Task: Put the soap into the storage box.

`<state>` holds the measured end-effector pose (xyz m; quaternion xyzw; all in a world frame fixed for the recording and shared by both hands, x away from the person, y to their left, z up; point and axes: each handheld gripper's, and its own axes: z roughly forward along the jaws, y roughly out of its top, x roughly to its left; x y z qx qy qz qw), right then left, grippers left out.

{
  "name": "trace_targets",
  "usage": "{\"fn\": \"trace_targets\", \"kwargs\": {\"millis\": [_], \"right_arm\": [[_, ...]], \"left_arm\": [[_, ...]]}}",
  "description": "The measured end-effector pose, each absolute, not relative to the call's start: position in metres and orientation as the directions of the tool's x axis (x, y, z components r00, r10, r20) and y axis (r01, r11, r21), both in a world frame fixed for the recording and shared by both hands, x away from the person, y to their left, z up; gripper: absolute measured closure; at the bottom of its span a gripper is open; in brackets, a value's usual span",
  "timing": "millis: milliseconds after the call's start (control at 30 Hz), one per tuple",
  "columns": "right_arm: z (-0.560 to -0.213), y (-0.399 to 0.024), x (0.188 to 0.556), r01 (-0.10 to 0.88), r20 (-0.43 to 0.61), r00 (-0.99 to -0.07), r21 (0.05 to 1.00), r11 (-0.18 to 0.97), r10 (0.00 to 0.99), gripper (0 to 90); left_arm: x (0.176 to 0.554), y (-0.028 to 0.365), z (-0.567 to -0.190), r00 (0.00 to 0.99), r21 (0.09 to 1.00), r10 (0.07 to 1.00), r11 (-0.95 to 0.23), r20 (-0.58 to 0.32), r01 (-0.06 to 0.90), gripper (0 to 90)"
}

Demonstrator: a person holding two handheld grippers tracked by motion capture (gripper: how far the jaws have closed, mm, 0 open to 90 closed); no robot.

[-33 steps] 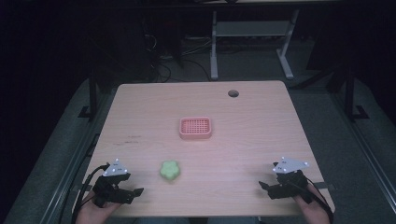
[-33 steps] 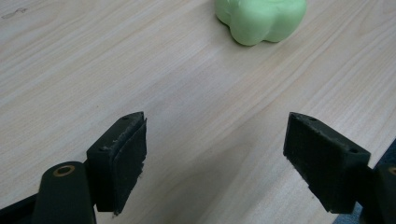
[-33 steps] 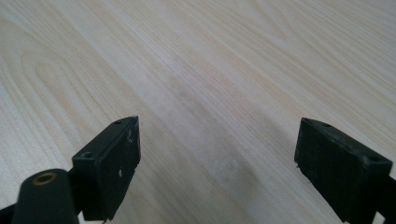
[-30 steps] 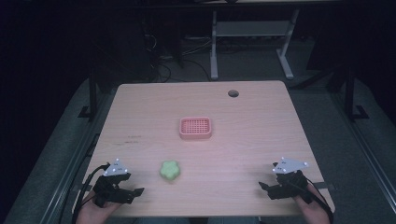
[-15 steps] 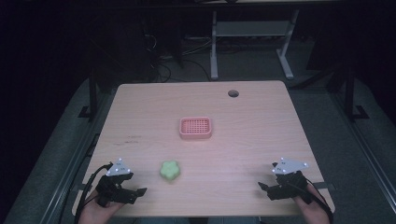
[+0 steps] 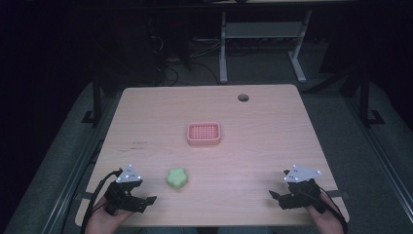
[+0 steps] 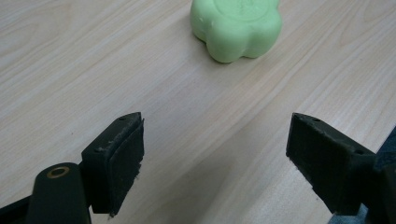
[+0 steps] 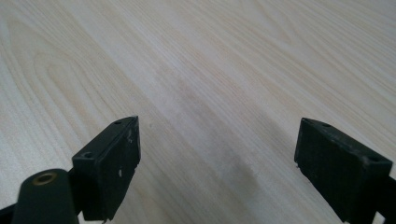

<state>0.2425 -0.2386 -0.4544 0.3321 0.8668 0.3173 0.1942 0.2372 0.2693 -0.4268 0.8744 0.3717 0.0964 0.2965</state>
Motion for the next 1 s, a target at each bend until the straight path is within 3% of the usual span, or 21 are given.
{"fn": "trace_targets", "kwargs": {"millis": [1000], "right_arm": [[-0.454,-0.238,0.242,0.45,-0.116,-0.708,0.685,0.572,0.696,13.8]], "left_arm": [[0.246,0.251,-0.414,0.732,0.567,0.68,-0.587,-0.041,0.578,19.0]]}}
